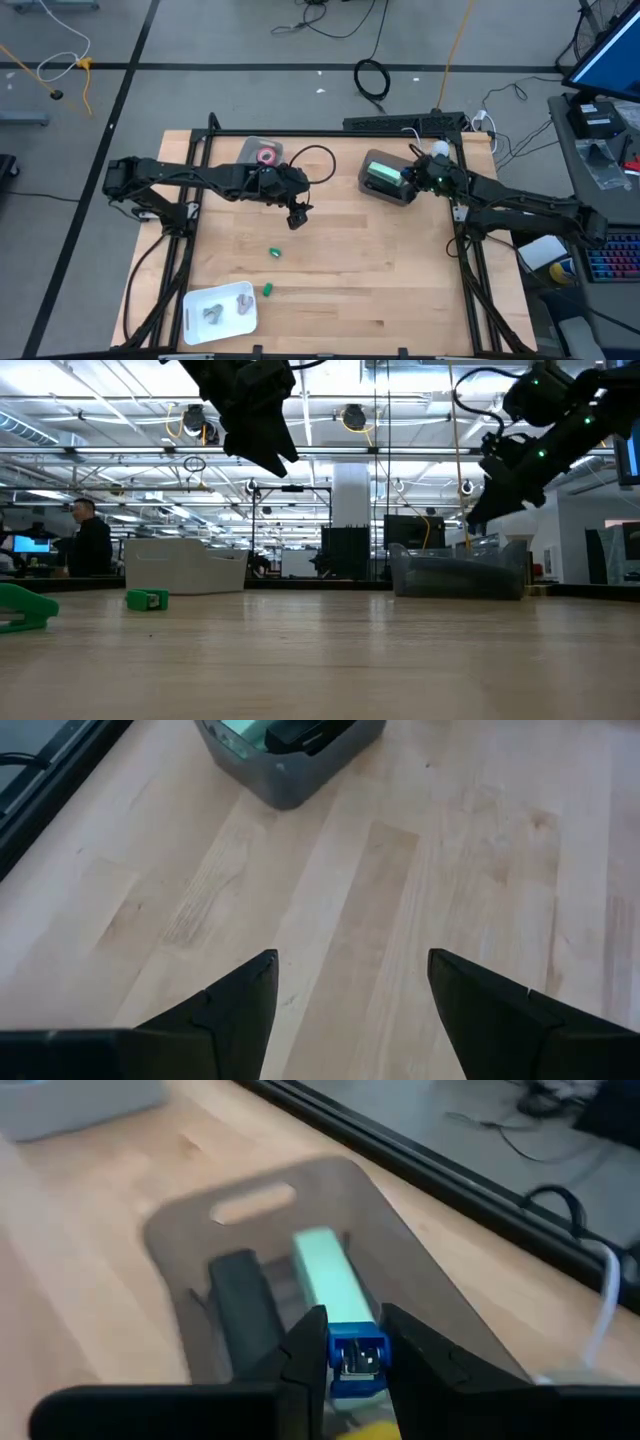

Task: Pick and place Stapler, Stapler remover, tape
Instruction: Put the blue stapler into the black bin

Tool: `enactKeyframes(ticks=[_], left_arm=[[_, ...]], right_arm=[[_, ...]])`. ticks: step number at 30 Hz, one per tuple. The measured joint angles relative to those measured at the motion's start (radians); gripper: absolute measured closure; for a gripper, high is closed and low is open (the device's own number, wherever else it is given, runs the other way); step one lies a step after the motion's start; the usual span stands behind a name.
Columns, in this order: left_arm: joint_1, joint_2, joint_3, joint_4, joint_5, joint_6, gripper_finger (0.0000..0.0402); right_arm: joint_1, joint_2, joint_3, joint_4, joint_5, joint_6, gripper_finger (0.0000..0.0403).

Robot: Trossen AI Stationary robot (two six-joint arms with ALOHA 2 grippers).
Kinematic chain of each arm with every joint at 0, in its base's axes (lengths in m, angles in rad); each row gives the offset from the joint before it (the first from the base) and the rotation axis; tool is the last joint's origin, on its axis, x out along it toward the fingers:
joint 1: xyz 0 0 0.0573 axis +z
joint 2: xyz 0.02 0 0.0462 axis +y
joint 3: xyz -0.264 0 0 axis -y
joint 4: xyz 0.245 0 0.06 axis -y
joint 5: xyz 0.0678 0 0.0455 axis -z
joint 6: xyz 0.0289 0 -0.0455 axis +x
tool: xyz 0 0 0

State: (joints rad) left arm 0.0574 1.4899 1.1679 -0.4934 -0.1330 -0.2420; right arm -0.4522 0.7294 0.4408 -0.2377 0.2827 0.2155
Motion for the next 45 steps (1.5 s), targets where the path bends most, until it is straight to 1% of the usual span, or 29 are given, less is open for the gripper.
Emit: enactKeyframes(ticks=[5,10,16,26,34,38,45], left_arm=[[0.000,0.000,0.000,0.001,0.000,-0.010,0.0140],[0.000,0.000,0.000,0.004,-0.001,-0.023,0.0144],[0.000,0.000,0.000,0.031,-0.002,-0.023,0.0138],[0.000,0.000,0.000,0.035,-0.002,-0.029,0.0139],[0.000,0.000,0.000,0.039,-0.001,-0.029,0.0142],[0.000,0.000,0.000,0.039,-0.001,-0.029,0.0142],[0.000,0.000,0.000,0.039,-0.001,-0.028,0.0140]], right_arm=[[0.000,-0.006,-0.047,-0.002,0.090,0.068,0.0328],[0.000,-0.006,-0.076,0.000,0.141,0.118,0.0329],[0.000,0.009,-0.093,0.001,0.140,0.165,0.0323],[0.000,0.062,-0.094,0.015,0.135,0.154,0.0322],[0.000,0.153,-0.093,0.102,0.135,0.084,0.0322],[0.000,0.191,-0.091,0.112,0.139,0.075,0.0322],[0.000,0.221,-0.092,0.157,0.135,0.049,0.0312]])
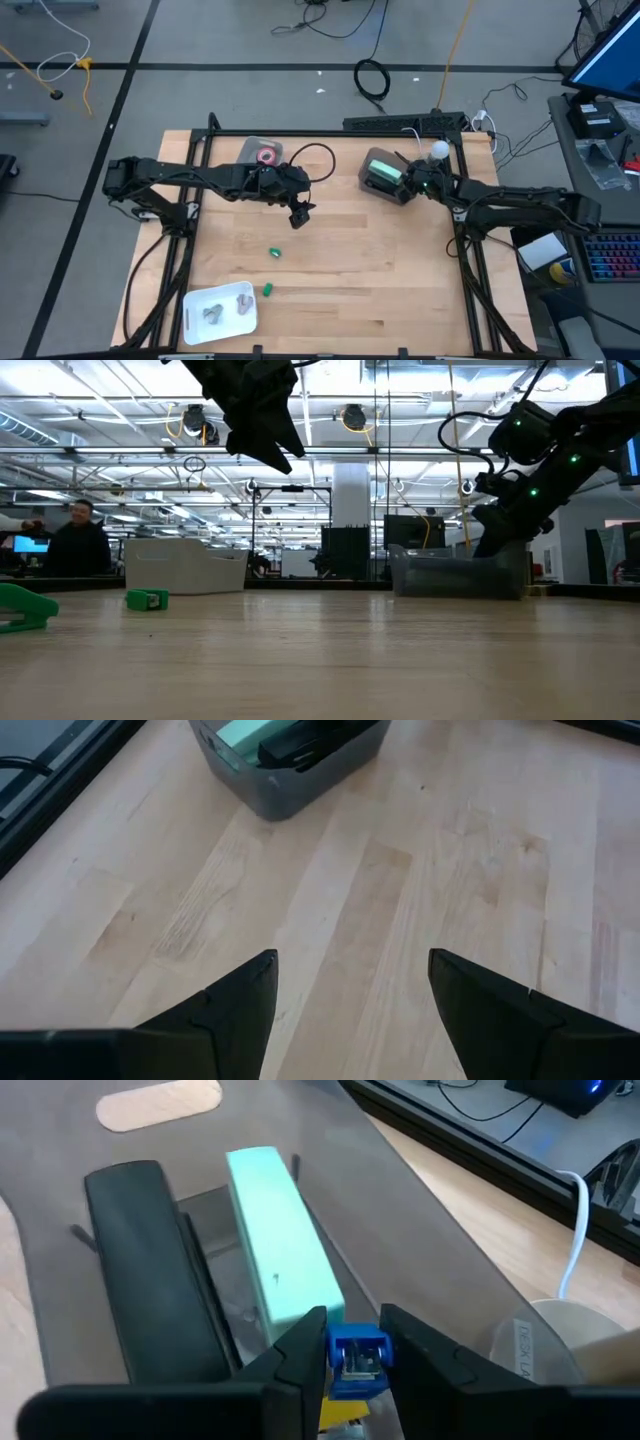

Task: Pick and place Stapler, Stapler remover, tape
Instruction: Put the blue stapler into the black bin, then put the top green stapler into the black bin

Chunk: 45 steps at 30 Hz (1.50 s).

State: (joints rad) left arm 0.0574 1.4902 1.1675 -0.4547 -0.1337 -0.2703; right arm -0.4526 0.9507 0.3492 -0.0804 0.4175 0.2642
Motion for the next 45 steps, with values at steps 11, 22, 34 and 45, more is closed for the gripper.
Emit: enactKeyframes(ticks=[11,22,34,45], left_arm=[[0.000,0.000,0.000,0.000,0.000,0.000,0.0142],[-0.001,0.000,0.000,0.000,0.003,-0.055,0.0140],[-0.018,0.000,0.000,-0.054,0.040,-0.080,0.0135],[-0.124,0.012,0.000,-0.402,0.005,0.018,0.0135]], right_arm=[[0.000,-0.003,-0.001,0.001,-0.006,-0.019,0.0289],[0.028,-0.206,-0.004,0.087,-0.006,-0.075,0.0310],[0.076,-0.506,-0.003,0.224,-0.284,-0.087,0.0349],[0.075,-0.616,-0.002,0.195,-0.394,-0.063,0.0352]])
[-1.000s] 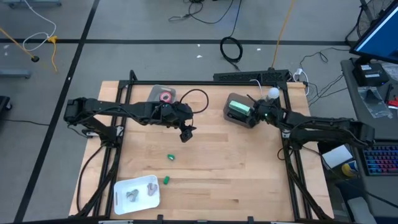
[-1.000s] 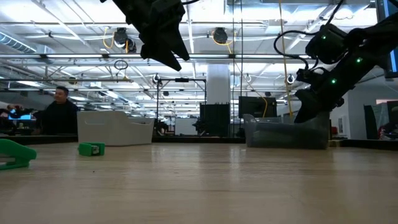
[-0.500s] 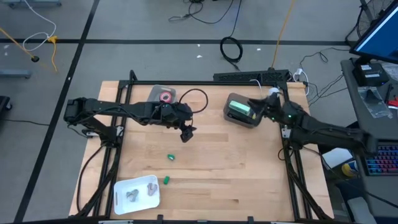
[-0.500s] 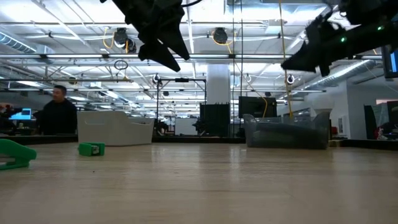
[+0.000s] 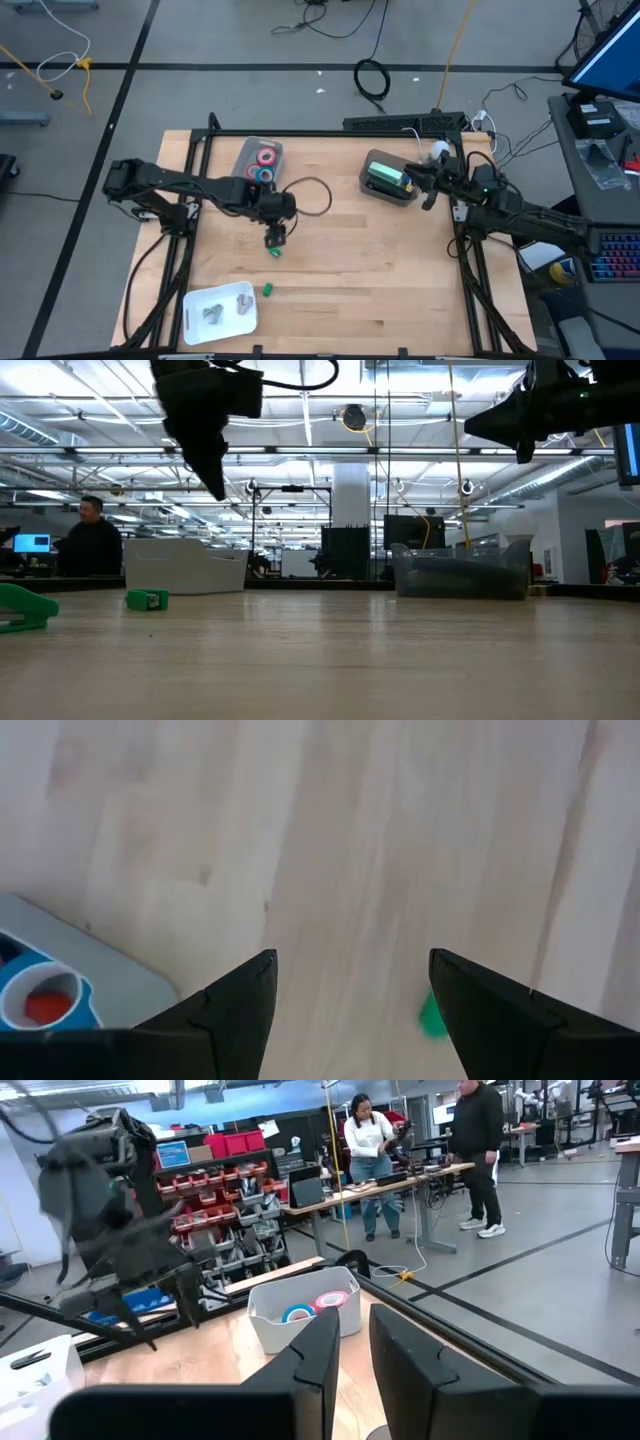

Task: Pick and place Stapler, Stapler remover, tape
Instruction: Put the top green stapler into the black bin

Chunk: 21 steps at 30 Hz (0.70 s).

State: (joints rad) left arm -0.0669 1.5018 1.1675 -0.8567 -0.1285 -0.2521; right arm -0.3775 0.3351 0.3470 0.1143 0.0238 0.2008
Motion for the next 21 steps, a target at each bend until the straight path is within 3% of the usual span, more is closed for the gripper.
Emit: enactKeyframes(ticks=[8,21], left_arm=[[-0.119,0.103,-0.001,-0.053,-0.011,0.150,0.0135],[-0.210,0.265,-0.001,-0.084,0.006,0.139,0.0135]], right_arm=[[0.000,-0.001,0.000,-0.020,-0.003,0.000,0.0350],[0.000,-0.001,0.001,-0.021,-0.003,-0.003,0.0348]])
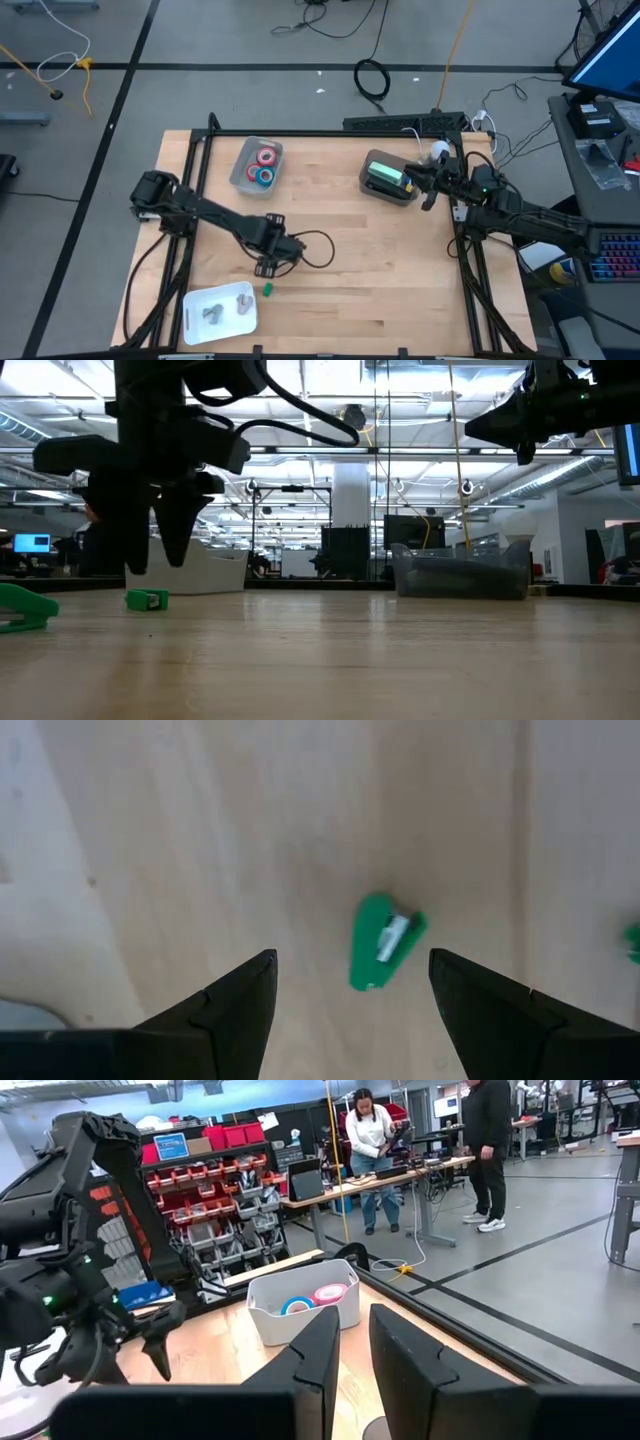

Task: Pick and place Stapler, Stapler remover, tape
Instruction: Put the top green stapler into the black bin

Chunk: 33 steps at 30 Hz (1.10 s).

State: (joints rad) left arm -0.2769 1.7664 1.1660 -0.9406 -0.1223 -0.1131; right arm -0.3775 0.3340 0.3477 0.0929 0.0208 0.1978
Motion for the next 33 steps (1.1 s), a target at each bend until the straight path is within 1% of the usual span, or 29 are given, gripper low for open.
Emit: enactKeyframes(ticks=[6,11,18,23,25,27,33], left_arm=[[-0.033,-0.001,-0.010,0.014,0.017,0.012,0.0135],[-0.053,-0.001,-0.089,0.090,0.043,0.007,0.0135],[-0.045,-0.001,-0.139,0.132,0.005,-0.055,0.0135],[-0.035,-0.001,-0.139,0.141,0.003,-0.047,0.0137],[-0.033,-0.001,-0.139,0.145,0.001,-0.046,0.0145],[-0.031,-0.001,-0.139,0.153,-0.002,-0.047,0.0162],[-0.031,-0.001,-0.140,0.184,-0.006,-0.024,0.0237]], right_arm=[[0.000,0.000,0.000,-0.004,0.000,0.000,0.0348],[0.000,0.000,0.000,-0.008,0.000,-0.001,0.0349],[0.000,0.000,0.000,-0.008,0.001,0.000,0.0348],[0.000,0.000,0.000,-0.008,0.002,0.000,0.0349],[0.000,0.000,0.000,-0.008,0.002,0.000,0.0348],[0.000,0.000,0.000,-0.008,0.002,0.000,0.0348],[0.000,0.000,0.000,-0.008,0.003,0.000,0.0348]])
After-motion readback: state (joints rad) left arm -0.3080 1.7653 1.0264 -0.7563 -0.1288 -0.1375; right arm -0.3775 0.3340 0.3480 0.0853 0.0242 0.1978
